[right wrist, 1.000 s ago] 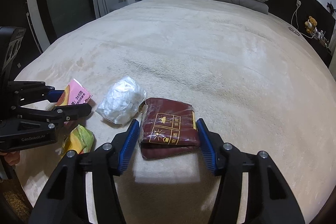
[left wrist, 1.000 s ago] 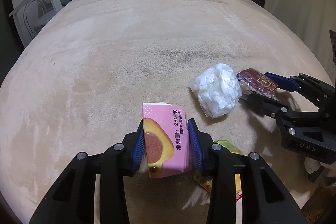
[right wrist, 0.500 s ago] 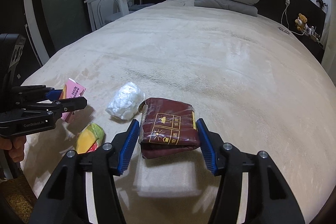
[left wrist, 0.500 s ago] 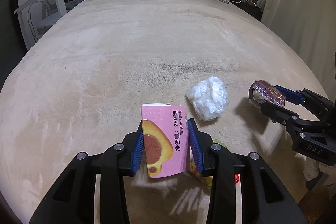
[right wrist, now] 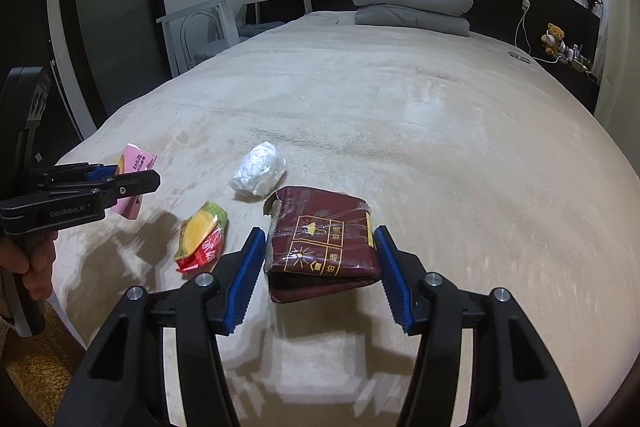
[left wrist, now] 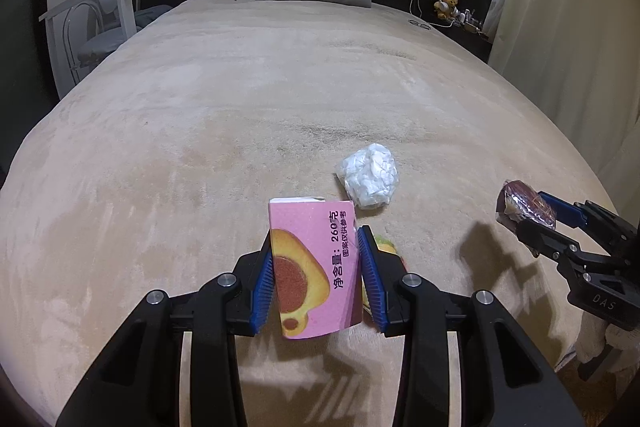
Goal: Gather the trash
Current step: 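Carry the pink juice box and maroon packet down toward the clear floor bag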
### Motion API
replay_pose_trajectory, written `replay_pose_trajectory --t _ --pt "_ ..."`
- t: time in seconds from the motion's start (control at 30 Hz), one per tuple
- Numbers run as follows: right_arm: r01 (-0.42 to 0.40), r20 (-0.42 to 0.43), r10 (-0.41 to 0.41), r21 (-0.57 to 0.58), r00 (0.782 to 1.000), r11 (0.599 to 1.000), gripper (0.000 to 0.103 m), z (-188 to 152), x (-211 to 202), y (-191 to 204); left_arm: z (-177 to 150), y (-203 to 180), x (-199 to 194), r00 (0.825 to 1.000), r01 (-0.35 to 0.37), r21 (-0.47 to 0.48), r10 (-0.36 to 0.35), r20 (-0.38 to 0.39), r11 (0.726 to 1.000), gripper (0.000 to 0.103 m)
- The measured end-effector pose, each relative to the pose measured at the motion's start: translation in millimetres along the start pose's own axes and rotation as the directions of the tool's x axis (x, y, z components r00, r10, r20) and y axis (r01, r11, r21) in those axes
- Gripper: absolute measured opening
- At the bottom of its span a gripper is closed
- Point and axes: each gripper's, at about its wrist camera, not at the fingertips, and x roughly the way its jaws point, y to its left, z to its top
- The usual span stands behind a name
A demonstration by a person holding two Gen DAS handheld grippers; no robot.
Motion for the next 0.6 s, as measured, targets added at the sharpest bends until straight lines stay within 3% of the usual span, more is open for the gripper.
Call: replay_pose_trajectory --t 0.6 --pt "0.020 0.067 -0.023 0.043 0.997 0.999 0.056 -67 -92 23 -64 -18 -68 0.994 0.074 -0.022 -0.072 0.079 0.997 0.038"
